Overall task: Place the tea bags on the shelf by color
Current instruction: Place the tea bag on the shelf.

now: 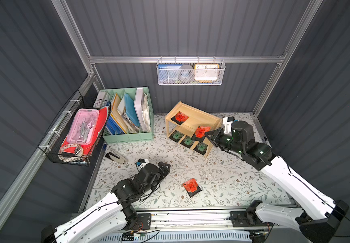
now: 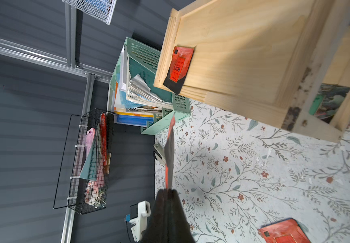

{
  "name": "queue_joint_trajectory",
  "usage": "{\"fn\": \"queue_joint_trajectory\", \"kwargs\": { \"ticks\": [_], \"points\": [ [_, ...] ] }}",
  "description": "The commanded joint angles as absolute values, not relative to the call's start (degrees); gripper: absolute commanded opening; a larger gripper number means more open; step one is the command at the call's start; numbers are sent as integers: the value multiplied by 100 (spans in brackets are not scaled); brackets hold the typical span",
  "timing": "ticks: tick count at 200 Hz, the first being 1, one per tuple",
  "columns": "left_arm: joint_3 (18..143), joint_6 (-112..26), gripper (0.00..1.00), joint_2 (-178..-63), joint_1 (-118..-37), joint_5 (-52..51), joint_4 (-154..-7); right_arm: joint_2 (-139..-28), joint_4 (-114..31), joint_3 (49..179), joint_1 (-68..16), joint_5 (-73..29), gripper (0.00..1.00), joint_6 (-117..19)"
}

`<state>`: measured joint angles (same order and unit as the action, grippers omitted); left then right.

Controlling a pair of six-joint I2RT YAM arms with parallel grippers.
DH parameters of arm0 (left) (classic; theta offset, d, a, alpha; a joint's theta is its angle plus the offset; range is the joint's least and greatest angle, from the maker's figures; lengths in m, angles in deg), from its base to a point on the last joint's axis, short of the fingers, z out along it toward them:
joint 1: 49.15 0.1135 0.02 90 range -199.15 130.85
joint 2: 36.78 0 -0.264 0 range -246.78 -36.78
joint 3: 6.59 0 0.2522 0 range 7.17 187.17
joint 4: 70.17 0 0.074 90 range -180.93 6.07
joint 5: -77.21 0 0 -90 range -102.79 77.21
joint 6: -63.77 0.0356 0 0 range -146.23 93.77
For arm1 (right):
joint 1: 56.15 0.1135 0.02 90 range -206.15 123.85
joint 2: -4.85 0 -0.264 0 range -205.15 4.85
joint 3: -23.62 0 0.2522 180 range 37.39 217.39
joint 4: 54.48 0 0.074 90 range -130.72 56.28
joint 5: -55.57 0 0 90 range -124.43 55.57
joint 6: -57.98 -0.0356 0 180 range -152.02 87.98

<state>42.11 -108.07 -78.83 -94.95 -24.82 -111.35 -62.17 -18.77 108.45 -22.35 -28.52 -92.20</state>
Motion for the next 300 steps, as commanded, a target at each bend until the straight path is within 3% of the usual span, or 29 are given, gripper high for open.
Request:
{"fn": "queue_joint_trajectory", "kwargs": {
  "ticks": [1, 143, 300],
  "points": [
    [4365, -10562, 100, -7943, -9496, -2718, -11059, -6367, -2144, 11094, -2359, -2768, 0, -9283],
    [4584, -10418, 100, -8371, -9497, -2879, -10753, -7761, -2557, 11756, -2881, -2671, 0, -9771],
    [4530, -10559, 100, -7973, -9496, -3178, -11170, -9064, -2440, 12581, -2873, -2609, 0, -10156]
  ]
}}
